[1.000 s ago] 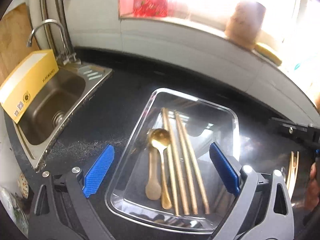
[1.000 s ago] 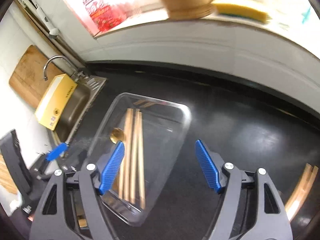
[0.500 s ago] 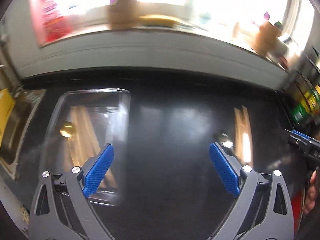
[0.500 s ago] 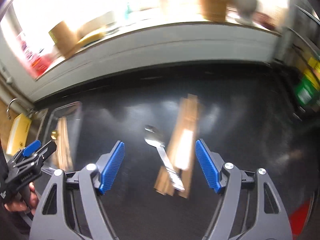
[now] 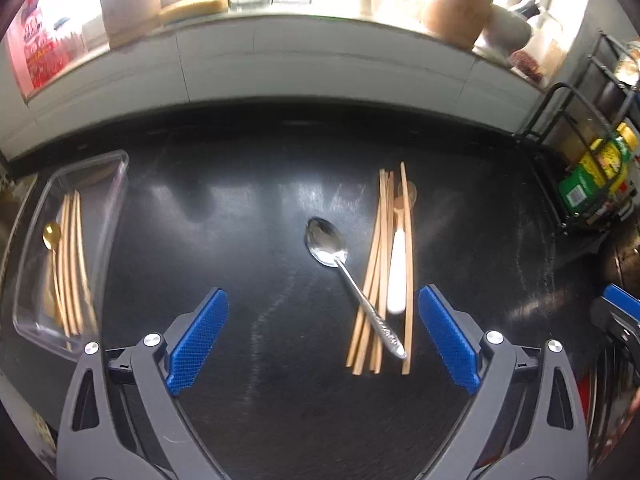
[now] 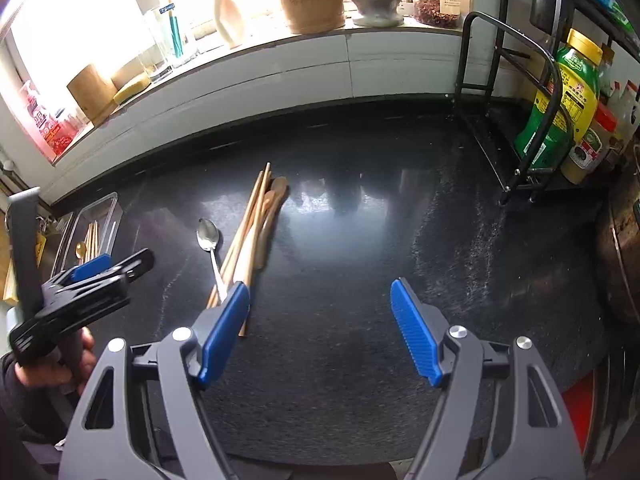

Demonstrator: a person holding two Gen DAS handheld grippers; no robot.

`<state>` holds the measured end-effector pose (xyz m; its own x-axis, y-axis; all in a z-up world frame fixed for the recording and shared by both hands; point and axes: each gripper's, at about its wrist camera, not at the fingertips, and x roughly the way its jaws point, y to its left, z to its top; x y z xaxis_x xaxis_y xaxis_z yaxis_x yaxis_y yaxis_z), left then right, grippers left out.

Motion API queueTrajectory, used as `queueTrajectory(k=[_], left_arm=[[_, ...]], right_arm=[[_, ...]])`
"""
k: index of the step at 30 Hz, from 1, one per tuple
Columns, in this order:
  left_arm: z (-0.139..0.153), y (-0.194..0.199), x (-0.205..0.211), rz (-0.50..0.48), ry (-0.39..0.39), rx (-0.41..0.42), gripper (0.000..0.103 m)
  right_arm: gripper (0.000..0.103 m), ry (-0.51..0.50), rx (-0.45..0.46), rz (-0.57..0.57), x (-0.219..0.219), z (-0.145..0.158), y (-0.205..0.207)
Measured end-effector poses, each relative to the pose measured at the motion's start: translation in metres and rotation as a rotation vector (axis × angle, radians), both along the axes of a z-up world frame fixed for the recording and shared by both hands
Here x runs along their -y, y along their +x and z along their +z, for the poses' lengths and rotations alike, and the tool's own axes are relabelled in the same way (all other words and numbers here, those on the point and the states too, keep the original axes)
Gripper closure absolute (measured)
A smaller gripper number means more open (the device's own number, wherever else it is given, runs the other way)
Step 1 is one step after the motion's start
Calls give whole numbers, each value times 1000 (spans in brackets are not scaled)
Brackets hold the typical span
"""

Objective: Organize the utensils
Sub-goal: 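Move both open tools back over the pile toward the silver spoon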

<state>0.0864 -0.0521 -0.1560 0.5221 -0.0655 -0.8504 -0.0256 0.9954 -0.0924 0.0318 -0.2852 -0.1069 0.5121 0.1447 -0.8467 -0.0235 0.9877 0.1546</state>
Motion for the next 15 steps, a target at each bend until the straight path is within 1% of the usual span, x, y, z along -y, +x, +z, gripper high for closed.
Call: queueTrajectory(k=[4,9,15], left_arm=[[-25,12,12,62,15,-46,10],[-49,23,17,122,43,-72,10],[-73,33,15,163,73,-101,10]], right_arm=[[32,-6,-10,22,4,-10,17],[32,0,-39,68,3,-28,45],[32,-21,-77,143,-19,-64,86]])
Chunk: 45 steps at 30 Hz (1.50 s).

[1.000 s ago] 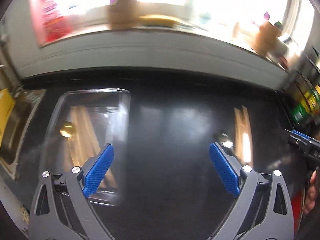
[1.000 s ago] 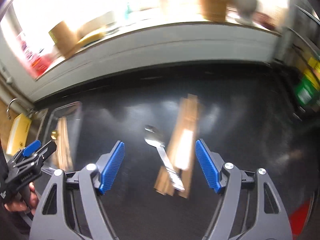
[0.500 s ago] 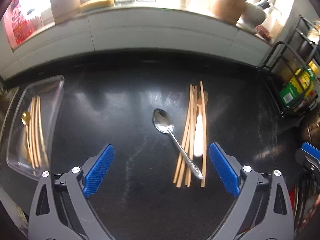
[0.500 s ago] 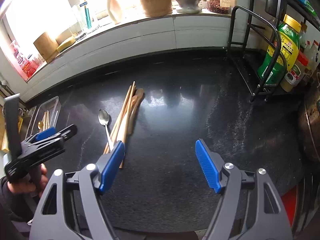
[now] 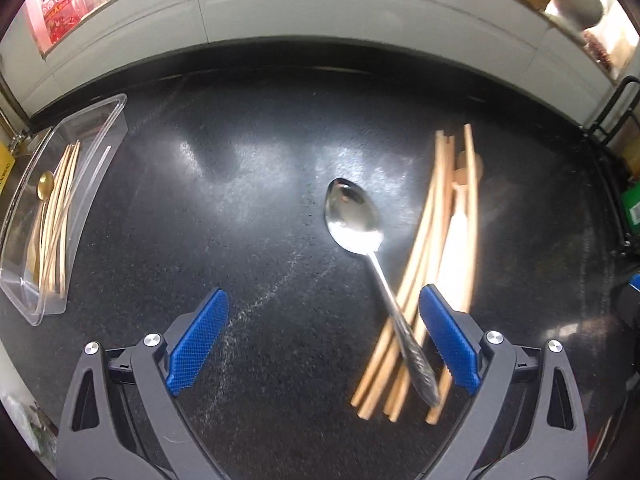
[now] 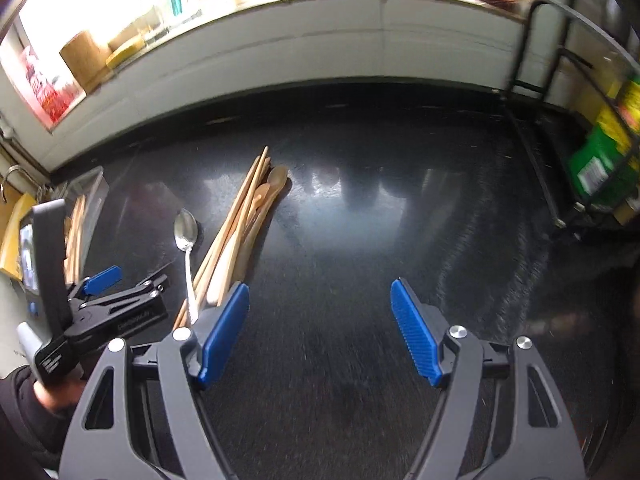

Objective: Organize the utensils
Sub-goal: 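Move both open tools back over the pile toward the silver spoon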

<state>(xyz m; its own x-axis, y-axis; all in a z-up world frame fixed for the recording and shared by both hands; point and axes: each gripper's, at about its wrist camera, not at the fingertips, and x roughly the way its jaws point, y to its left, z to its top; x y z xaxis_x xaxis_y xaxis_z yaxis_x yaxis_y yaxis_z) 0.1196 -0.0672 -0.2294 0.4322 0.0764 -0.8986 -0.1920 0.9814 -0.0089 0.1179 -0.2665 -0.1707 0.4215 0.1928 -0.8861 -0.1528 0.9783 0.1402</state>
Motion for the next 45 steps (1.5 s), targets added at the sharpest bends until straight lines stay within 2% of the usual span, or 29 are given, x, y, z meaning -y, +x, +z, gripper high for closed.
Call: queueTrajectory(k=[5,12,19,21,22,23,26,35,39,45], left_arm=[[-10,17,-5,9,-2,-17,10],[-27,31,-1,20,-22,-69,10],[-31,22,-4,63,-27,-27,10],[-32,18,-5,75,-15,-19,11],[-35,17,-4,75,26,-31,11],[-33,9,-1,66,34,-22,11],[-33,7,-6,71,28,-24,11],[-34,6,-12,-37,43,12,11],[-28,2,-6,-154,54,38,22],[-27,-2,-6,-192,59,61,21]], right_arm=[[32,-12,-33,52,-21,-26,39],[32,-23,-67,95,-32,-45,75],[32,13,-92,97,-39,-61,89],[32,12,-99,106,-43,-63,92],[32,6,-102,117,-47,-65,93],[32,-4,-100,121,-50,-67,94],[32,-5,-106,132,-56,-73,96],[32,-49,-94,110,-47,-68,82],[32,5,-139,76,-45,-70,84],[32,-34,-151,71,-61,-74,87]])
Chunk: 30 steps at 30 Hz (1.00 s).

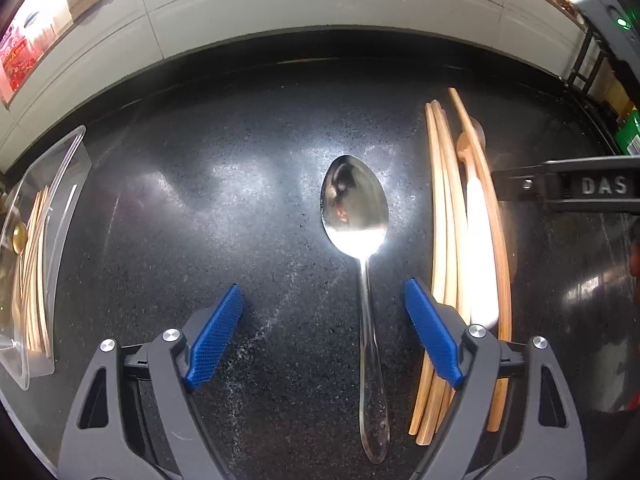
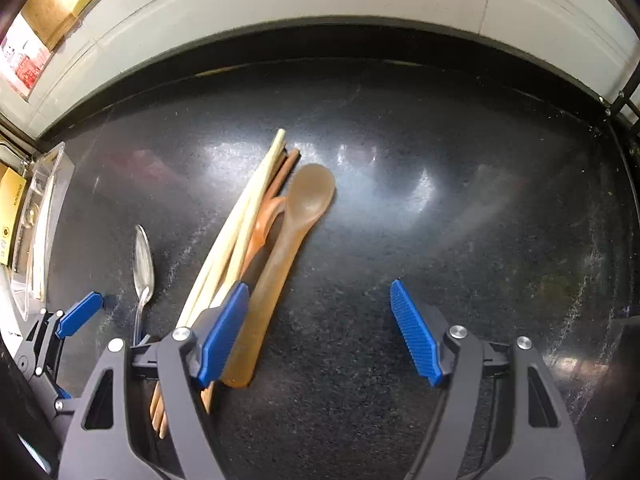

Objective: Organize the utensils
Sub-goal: 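Move both open tools back over the pile toward the silver spoon, then grasp the silver spoon with the left tool while the right tool grasps a wooden spoon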

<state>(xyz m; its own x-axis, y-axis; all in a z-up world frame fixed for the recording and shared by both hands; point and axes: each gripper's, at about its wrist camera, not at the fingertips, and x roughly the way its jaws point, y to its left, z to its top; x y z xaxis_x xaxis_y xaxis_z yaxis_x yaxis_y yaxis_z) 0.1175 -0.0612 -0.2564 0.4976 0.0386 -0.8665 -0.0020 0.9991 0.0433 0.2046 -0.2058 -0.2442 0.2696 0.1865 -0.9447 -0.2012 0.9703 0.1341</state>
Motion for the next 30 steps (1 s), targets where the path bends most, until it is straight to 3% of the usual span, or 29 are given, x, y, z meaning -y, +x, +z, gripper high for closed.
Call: queueTrajectory(k=[12,17,21,23,27,28,30], left_arm=[[-4,2,9,-39,-4,35,23],[-2,2,22,-77,-4,52,33],[1,0,33,-104,-4,47,52],[2,-1,40,-106,-7,36,61],[1,3,52,-122,-3,21,90],[1,2,48,-119,-2,19,97],[0,3,49,-112,-2,16,98]], right_arm=[[31,-128,30,50,-29,-5,1],[31,-110,9,55,-22,-5,0],[34,-134,6,55,-4,-9,-9],[41,-130,13,61,1,-7,-13],[81,-111,12,97,-6,-5,-15],[81,-118,13,97,-8,-5,-16],[82,-92,8,83,-5,-6,-15]])
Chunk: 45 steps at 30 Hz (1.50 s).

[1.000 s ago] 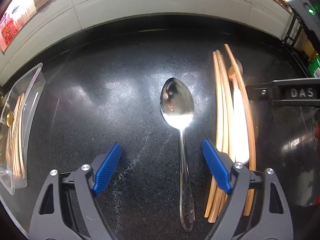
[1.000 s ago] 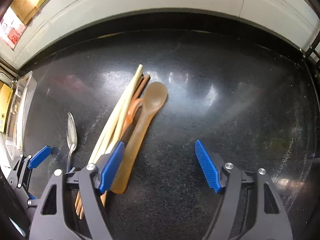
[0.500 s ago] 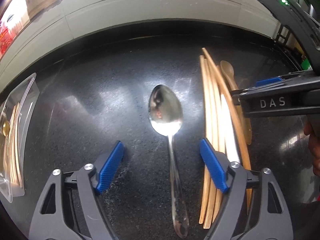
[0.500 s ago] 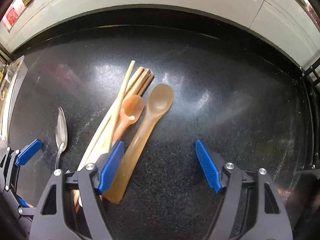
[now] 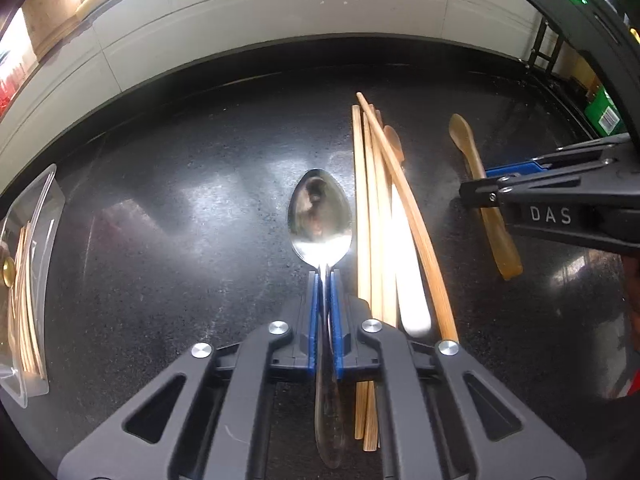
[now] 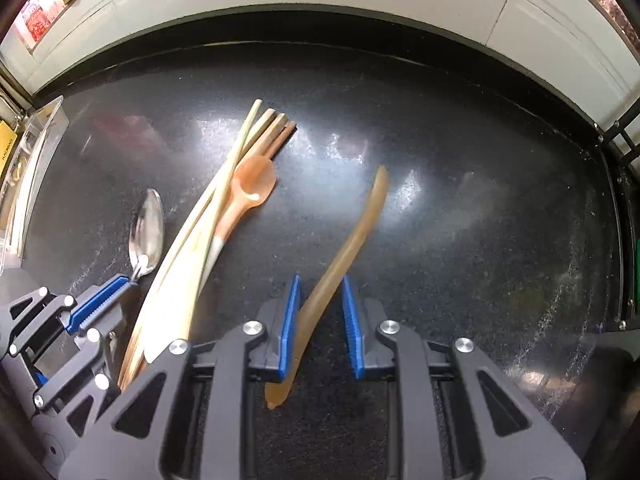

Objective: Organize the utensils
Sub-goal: 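Grasp the silver spoon with the left tool while the right tool grasps a wooden spoon, then lift and carry the silver spoon and wooden spoon over the clear tray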

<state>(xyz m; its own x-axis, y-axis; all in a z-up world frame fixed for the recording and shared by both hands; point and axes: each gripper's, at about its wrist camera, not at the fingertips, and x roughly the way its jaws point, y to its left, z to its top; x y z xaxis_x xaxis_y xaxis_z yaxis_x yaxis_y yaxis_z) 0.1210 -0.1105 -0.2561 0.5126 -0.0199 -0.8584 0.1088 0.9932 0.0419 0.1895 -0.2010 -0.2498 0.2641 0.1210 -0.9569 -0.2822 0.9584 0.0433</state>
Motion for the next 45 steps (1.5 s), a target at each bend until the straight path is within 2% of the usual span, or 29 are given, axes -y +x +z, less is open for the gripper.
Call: queueTrajectory(k=[3,7,9,15,22,30,38,45], left_arm=[[-1,1,1,10,4,0,98],[3,3,-4,28,-11,-13,99],[7,2,-7,34,-6,-8,99],[31,-1,-17,51,-30,16,99],[66,-5,-32,83,-42,56,99],[132,-25,-57,129,-48,116,99],[170,-50,-75,126,-49,159,99],[180,-68,-120,175,-33,167,99]], right_arm=[[84,29,-2,-5,6,-1,2],[93,74,0,19,12,2,1],[93,69,16,37,6,8,-2],[93,141,31,26,15,23,-6],[93,165,117,-22,40,71,-25],[93,157,243,-100,65,142,-63],[93,148,304,-154,66,175,-104],[93,156,324,-129,23,189,-121]])
